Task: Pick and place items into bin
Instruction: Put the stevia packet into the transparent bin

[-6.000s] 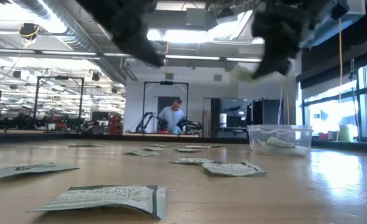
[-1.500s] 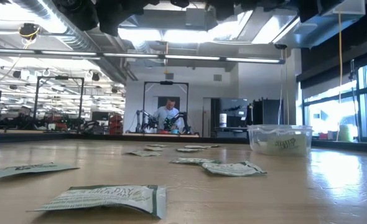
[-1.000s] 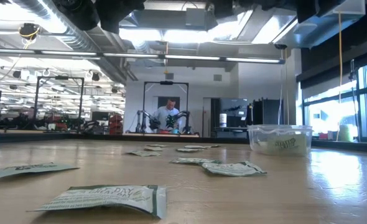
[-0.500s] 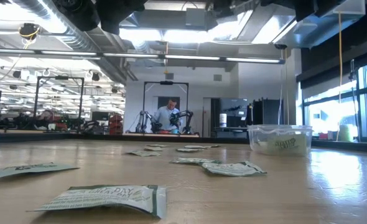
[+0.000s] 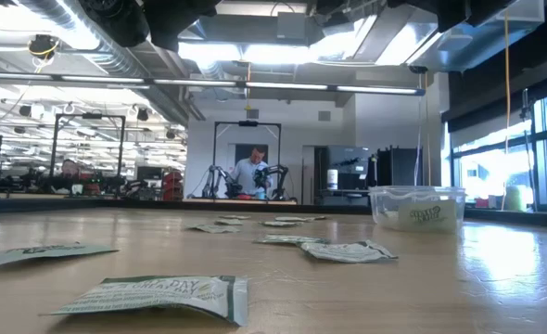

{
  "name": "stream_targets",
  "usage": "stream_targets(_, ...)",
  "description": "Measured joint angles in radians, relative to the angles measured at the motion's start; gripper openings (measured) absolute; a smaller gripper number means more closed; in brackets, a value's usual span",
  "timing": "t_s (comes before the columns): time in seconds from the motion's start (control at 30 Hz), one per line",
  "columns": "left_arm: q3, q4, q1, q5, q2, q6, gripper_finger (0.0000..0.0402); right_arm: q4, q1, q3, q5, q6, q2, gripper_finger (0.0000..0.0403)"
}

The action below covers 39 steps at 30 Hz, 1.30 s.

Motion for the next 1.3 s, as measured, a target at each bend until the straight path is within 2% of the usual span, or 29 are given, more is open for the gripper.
stream_targets(0.33,0.0,-0.001,0.0,0.0,0.0,0.0,0.0003,-0.001,0.0,0.0,0.003,0.007,0.0,0.0126)
stream_targets(0.77,0.0,-0.054,-0.001,-0.014,0.001,0.0,0.0007,-0.001,-0.001,0.0,0.003,0.005,0.0,0.0007)
stream_targets(0.9,0.0,-0.054,-0.001,-0.015,0.001,-0.001,0.0025,-0.001,-0.001,0.0,0.003,0.008,0.0,0.0008)
stream_targets(1.07,0.0,-0.056,0.003,0.016,-0.001,-0.055,0.0067,-0.009,-0.001,0.0,0.007,0.008,-0.007,0.0004)
stream_targets(1.2,0.0,-0.173,0.028,0.013,-0.037,-0.077,0.0096,-0.084,-0.001,0.0,0.04,0.027,-0.047,0.0004)
stream_targets(1.3,0.0,-0.314,0.055,-0.007,-0.057,-0.063,0.0109,-0.25,-0.002,0.0,0.13,0.096,-0.109,0.0002)
